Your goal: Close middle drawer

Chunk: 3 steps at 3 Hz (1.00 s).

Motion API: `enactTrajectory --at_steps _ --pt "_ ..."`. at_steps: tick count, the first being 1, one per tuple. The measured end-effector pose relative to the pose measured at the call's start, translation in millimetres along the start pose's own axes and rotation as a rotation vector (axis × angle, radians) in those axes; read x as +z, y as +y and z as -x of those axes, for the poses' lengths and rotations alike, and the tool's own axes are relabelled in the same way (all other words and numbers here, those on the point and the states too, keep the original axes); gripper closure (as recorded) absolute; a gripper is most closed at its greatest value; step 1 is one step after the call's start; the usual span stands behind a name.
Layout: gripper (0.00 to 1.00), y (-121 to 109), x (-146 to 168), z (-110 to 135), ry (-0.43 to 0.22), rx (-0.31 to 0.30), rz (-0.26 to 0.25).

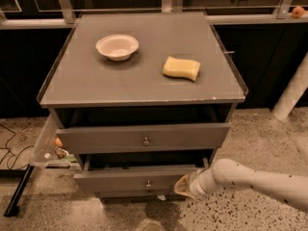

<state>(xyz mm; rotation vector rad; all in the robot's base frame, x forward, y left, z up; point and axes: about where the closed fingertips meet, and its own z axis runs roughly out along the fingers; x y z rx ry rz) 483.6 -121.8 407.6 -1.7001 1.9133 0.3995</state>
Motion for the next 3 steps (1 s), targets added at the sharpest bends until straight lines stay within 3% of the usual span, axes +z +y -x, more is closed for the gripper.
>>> enactTrajectory --at_steps 3 --pt "0.26 0.1 0.1 0.0 0.0 0.0 0.0"
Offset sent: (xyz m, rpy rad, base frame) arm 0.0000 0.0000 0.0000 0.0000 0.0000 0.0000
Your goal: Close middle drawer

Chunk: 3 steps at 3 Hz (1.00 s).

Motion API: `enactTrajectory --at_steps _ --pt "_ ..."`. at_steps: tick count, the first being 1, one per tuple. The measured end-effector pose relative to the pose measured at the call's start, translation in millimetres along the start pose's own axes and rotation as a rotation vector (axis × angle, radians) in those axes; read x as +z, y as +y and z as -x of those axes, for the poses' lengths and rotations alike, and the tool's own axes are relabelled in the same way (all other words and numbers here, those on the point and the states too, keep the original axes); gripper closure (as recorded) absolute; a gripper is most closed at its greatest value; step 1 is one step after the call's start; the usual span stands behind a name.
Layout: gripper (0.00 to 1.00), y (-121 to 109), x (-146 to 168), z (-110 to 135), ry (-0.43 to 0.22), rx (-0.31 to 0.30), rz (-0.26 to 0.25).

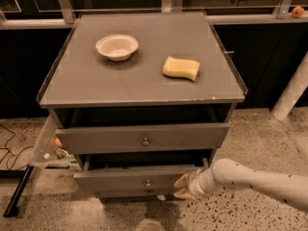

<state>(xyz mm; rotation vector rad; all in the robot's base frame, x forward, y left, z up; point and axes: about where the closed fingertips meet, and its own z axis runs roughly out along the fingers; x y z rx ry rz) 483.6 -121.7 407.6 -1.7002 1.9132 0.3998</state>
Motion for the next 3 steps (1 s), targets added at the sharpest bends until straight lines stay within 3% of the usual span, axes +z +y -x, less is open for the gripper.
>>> enactTrajectory --at_steps 1,3 --pt "0.03 0.0 0.0 0.0 0.0 0.0 0.0" --pt "0.0 -13.0 13.6 12.9 -0.011 -0.028 0.014"
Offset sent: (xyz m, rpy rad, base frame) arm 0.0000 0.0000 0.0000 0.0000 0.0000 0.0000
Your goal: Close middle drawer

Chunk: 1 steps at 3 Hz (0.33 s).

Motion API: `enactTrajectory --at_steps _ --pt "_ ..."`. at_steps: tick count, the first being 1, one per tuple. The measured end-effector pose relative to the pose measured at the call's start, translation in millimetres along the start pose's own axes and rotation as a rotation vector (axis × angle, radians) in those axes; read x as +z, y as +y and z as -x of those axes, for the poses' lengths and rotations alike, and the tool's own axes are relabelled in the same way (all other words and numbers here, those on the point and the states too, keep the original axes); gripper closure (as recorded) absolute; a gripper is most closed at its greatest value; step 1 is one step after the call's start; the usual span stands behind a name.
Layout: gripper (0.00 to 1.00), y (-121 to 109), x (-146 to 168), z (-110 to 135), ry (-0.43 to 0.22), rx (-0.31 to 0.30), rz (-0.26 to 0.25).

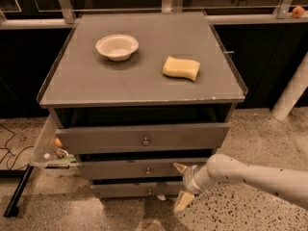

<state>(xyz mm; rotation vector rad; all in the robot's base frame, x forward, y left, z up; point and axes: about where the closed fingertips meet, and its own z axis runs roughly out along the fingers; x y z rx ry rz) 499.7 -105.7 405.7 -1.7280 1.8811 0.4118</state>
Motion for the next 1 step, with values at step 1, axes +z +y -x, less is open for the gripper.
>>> enactTrajectory --at_steps 1 --pt "0.0 0.0 0.0 0.0 0.0 0.0 0.0"
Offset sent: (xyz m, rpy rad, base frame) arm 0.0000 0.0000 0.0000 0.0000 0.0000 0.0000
